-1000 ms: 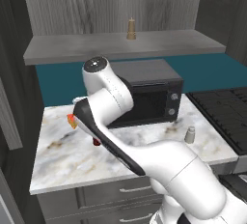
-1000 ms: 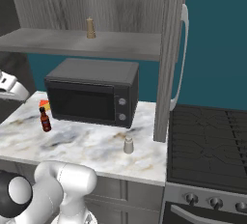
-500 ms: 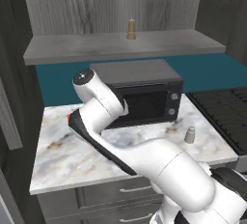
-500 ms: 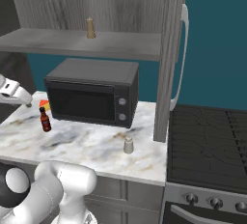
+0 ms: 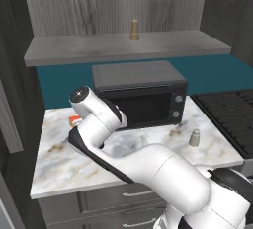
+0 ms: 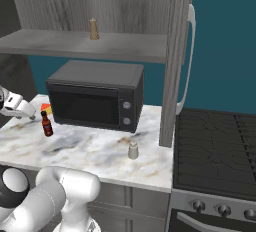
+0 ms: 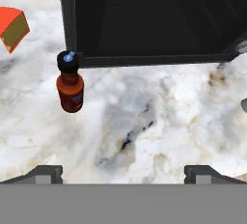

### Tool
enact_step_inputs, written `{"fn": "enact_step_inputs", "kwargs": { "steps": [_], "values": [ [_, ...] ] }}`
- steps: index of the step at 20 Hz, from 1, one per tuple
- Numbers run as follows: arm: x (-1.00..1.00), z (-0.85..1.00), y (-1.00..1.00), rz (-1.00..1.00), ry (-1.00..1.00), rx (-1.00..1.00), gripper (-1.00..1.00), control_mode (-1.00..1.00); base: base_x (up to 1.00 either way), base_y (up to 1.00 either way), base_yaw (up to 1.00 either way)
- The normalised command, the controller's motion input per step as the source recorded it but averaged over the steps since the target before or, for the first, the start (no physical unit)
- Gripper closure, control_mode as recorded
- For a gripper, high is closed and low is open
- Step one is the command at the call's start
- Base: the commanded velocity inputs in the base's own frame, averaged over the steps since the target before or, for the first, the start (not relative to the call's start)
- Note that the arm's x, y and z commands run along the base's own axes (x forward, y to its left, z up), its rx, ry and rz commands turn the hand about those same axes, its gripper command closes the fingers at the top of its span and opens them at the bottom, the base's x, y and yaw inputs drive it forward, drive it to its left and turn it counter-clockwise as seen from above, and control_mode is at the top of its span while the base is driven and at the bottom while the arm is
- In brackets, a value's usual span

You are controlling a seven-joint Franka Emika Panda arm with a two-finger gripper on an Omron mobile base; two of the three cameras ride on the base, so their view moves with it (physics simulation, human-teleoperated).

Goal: There are various items on the counter. Only move the condiments/shakers into the cabinet.

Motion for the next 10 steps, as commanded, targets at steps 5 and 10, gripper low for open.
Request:
{"fn": "enact_step_inputs", "kwargs": {
  "steps": [5, 10],
  "values": [
    [0.27, -0.39, 0.14, 0.00, 0.00, 0.00, -1.00, -1.00, 0.00, 0.00, 0.00],
    [0.25, -0.28, 0.15, -0.01, 0.00, -0.01, -1.00, -1.00, 0.00, 0.00, 0.00]
  ]
}}
